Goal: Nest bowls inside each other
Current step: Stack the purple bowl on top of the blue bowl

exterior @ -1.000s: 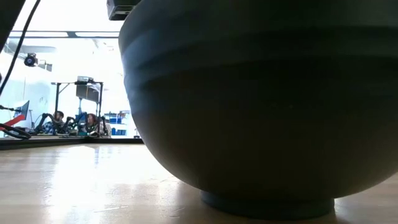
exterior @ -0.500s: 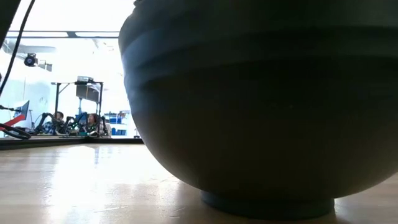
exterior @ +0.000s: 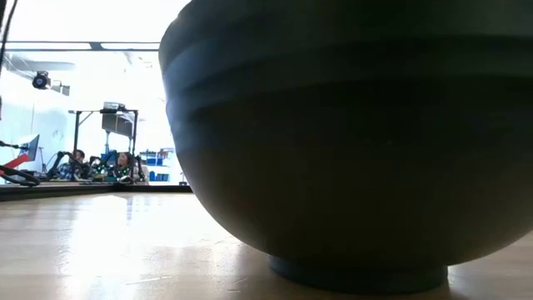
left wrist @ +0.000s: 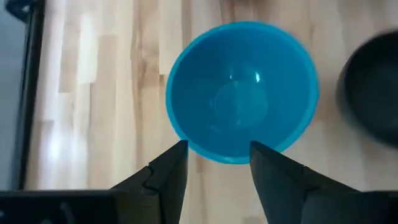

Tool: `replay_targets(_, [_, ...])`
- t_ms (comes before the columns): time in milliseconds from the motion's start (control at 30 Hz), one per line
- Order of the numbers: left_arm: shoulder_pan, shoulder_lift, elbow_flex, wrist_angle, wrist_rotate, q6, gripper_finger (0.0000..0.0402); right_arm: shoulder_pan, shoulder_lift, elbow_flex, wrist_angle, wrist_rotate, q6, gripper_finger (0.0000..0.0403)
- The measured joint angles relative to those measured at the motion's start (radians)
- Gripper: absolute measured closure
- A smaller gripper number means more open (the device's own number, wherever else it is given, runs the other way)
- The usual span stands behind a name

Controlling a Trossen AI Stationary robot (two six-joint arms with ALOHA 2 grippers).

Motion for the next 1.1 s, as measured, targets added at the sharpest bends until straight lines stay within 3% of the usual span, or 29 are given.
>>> replay_targets(333, [-0.051,-0.522,-0.589,0.465,-0.005,-0.435,0.0247,-0.001,0.164,0.000,0.236,0.041,-0.110,0.0314])
replay_targets(467, [-0.058,-0.706,-0.723,0.603,-0.015,-0.510,0.0247,-0.009,0.221,0.000,0.358,0.110,-0.109,0.0314])
replay_targets(600, [-0.058,-0.835,-0.788,0.653,-0.035,-0.523,0.0247,-0.018,0.209,0.000,0.357,0.110,-0.081,0.0314])
replay_targets(733, [-0.058,-0.904,-0.811,0.656,-0.040,-0.512,0.0247,-0.022,0.111,0.000,0.185,0.069,0.006,0.0314])
replay_targets(867, [-0.058,-0.934,-0.830,0.656,-0.042,-0.497,0.0247,-0.022,0.013,0.009,-0.046,-0.077,0.104,0.0314])
replay_targets(1000, [-0.059,-0.938,-0.839,0.655,-0.033,-0.520,0.0247,-0.022,0.017,0.110,-0.465,-0.216,0.367,0.0314])
replay_targets(1100, [-0.068,-0.928,-0.838,0.656,-0.025,-0.522,0.0247,-0.022,0.062,0.206,-0.787,-0.241,0.585,0.0314])
